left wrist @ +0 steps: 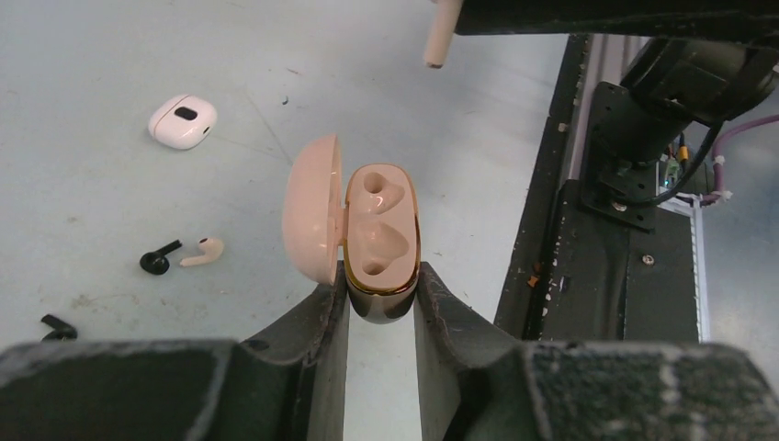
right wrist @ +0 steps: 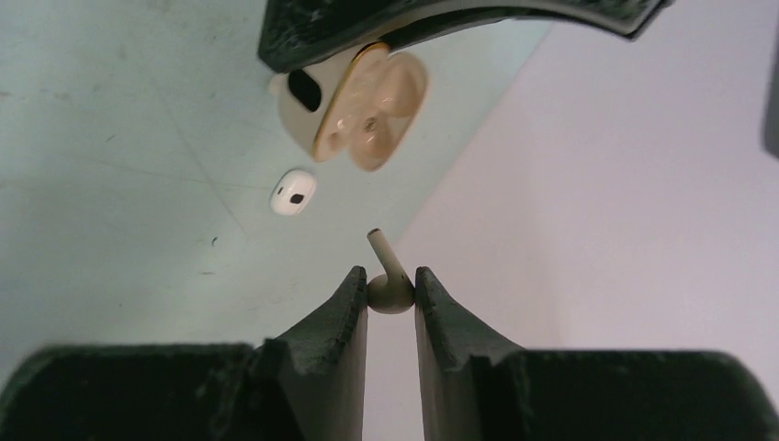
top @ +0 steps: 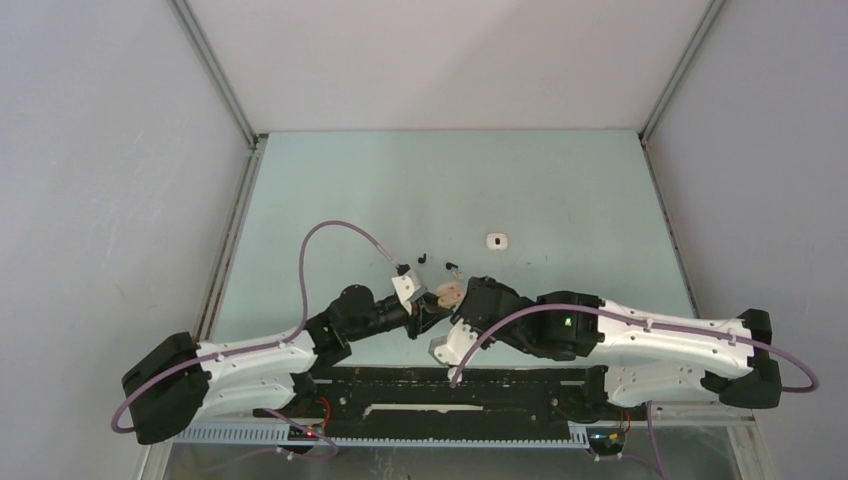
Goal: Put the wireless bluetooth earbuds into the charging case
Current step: Insert the right earbud into the left side groove of the charging case.
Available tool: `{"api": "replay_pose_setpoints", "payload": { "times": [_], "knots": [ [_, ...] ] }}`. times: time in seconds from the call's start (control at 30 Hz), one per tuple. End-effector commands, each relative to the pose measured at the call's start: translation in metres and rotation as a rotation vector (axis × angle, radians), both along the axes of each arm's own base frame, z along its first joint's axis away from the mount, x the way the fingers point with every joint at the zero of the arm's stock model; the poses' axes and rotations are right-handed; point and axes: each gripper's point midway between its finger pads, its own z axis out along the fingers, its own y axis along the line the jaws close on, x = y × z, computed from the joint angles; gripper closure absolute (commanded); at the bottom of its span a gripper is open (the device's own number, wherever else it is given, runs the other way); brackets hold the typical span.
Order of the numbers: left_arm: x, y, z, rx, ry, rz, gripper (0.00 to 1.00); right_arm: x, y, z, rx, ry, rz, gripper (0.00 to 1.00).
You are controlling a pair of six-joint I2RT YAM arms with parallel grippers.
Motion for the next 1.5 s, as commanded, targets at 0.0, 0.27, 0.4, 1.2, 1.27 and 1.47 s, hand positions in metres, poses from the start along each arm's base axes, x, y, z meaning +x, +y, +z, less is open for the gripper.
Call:
{"api": "replay_pose_setpoints", "payload": {
  "times": [0.0,0.27,0.4,1.2,1.27,1.47],
  "knots": [
    [-0.010,-0.008,0.023,-0.055,-0.093,-0.065,1.00,-0.004,0.023,0.041,0.157,-0.097,0.037,1.00],
    [-0.005,0.000,0.028,-0.065,-0.136,0.006,0.99,-0.032,0.040,0.034,0.182,-0.343,0.288,1.00],
    [0.001,0.008,0.030,-0.071,-0.152,0.062,1.00,-0.030,0.044,0.029,0.168,-0.398,0.270,1.00],
    [-0.010,0.007,0.031,-0.062,-0.210,0.008,0.99,-0.021,0.056,0.005,-0.010,-0.536,0.316,1.00],
    [-0.011,0.006,0.031,-0.064,-0.214,-0.002,0.99,-0.021,0.056,0.002,-0.024,-0.536,0.321,1.00],
    [-0.015,0.004,0.032,-0.072,-0.213,-0.027,1.00,-0.022,0.058,0.000,-0.037,-0.541,0.332,1.00]
  ]
}}
